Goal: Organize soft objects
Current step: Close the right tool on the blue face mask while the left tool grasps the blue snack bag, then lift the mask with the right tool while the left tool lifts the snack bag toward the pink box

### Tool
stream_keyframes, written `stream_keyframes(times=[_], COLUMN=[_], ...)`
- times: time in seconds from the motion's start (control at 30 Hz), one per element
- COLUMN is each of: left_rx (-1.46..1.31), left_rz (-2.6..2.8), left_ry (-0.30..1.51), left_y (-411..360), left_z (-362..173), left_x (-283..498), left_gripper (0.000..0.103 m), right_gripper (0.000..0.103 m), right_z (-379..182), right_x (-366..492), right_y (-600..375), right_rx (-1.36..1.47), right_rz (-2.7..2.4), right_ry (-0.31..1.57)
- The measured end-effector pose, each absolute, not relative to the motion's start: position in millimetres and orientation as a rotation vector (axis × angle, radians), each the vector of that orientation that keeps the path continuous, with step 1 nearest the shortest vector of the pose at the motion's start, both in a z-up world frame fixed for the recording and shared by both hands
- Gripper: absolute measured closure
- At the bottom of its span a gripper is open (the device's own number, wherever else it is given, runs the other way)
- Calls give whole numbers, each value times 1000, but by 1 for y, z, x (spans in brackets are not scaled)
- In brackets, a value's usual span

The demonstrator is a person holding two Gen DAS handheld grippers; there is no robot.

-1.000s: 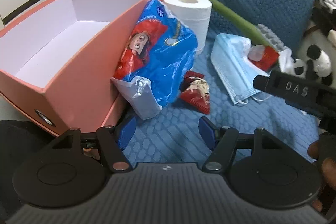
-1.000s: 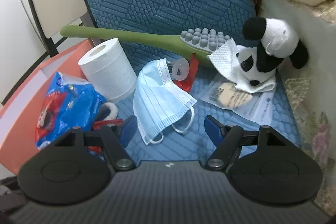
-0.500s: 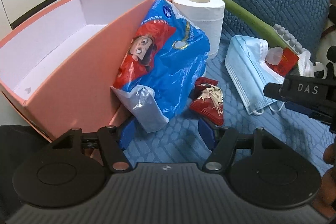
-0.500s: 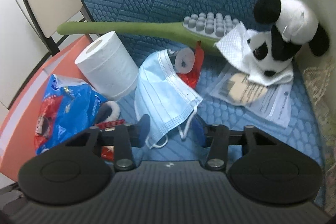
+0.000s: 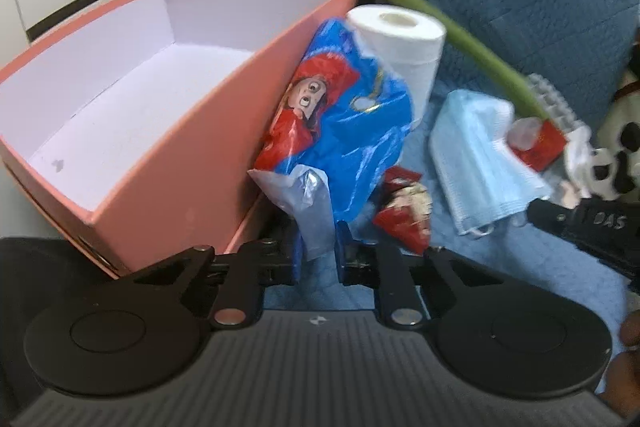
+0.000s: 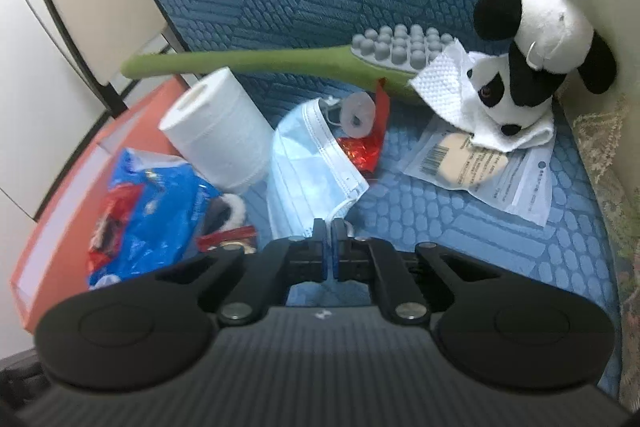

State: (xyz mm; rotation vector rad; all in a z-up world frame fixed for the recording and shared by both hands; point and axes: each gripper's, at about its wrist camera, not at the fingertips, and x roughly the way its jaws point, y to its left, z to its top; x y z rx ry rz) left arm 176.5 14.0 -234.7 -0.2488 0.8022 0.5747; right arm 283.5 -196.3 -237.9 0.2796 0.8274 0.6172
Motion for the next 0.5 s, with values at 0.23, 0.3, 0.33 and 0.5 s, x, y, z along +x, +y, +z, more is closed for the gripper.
stream_keyframes(times=[0.23,0.3,0.33,0.5], left_rx=[-293,-303,-309,-334], left_rz=[489,459,443,379], left_ry=[769,768,767,761], left_y=[6,3,1,-5], left_z=[-221,-219,-217,-211], left_x=[165,160,158,149], left_gripper=[87,87,87,88], right_gripper=[98,98,98,98], right_z=[-232,-230,-229,-221], right_x=[272,268,265,252], right_y=[-206,-208,-210,-216], right_rx=[289,291,292,289], right_rz=[593,588,582,560], right_ry=[821,814,814,797])
